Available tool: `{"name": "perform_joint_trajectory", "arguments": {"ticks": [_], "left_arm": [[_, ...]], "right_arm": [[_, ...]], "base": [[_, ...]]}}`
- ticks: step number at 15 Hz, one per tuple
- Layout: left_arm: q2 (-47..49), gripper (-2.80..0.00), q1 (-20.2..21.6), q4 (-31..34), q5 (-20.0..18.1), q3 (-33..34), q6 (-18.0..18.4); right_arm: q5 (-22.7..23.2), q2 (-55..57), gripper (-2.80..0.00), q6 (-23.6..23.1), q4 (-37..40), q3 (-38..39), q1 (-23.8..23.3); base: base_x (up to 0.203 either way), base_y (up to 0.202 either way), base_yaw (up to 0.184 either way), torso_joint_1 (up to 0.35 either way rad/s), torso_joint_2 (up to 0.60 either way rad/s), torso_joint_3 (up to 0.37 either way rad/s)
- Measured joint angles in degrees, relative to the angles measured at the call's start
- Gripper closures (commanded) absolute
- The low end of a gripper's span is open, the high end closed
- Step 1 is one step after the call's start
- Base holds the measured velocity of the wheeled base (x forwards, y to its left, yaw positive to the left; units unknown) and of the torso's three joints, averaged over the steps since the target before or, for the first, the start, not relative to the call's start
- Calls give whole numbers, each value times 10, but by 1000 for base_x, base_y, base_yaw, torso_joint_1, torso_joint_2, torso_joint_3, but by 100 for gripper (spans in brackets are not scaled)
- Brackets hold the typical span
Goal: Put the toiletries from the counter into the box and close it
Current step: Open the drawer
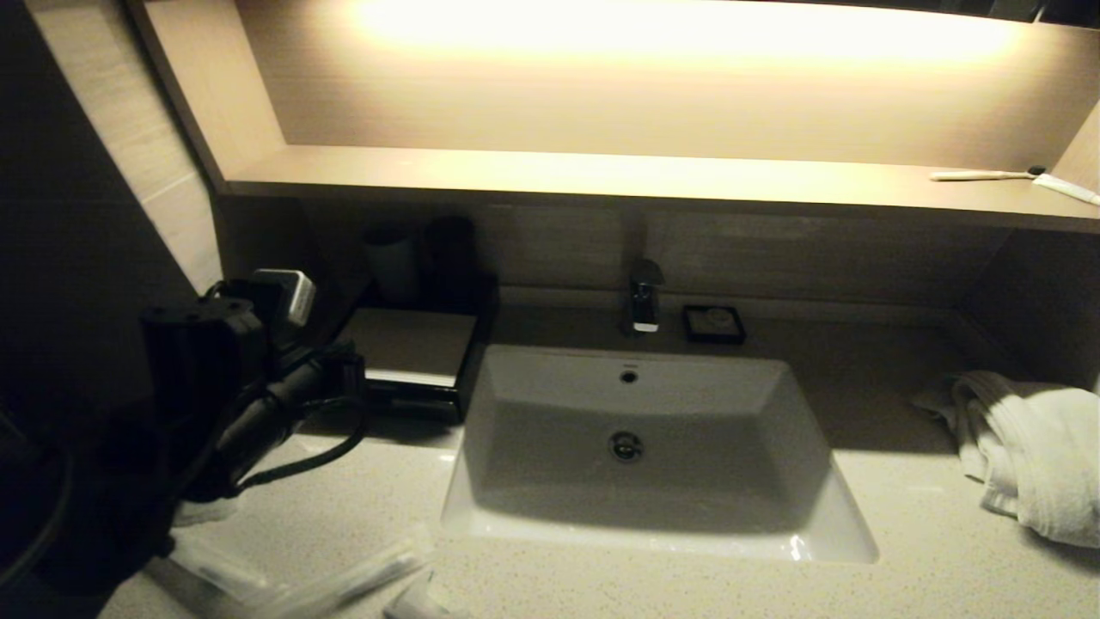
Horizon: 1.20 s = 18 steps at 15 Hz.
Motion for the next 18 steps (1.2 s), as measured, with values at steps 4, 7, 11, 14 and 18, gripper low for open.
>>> {"name": "perform_joint_trajectory", "arguments": {"ticks": [4, 7, 11, 14, 18], "left_arm": [[-59, 0, 15, 3, 2, 96, 1], [-96, 0, 31, 3, 2, 154, 0], [-141, 0, 57, 3, 2, 207, -11], [-154, 0, 88, 3, -2, 219, -12], [-155, 0, 106, 3, -5, 217, -14]], "right_arm": [[0, 0, 0, 0, 0, 0, 0], [0, 0, 0, 0, 0, 0, 0], [0, 0, 0, 0, 0, 0, 0], [0, 0, 0, 0, 0, 0, 0], [-1, 0, 0, 0, 0, 0, 0]], "base": [[0, 0, 0, 0, 0, 0], [0, 0, 0, 0, 0, 0], [0, 0, 0, 0, 0, 0], [0, 0, 0, 0, 0, 0], [0, 0, 0, 0, 0, 0]]}}
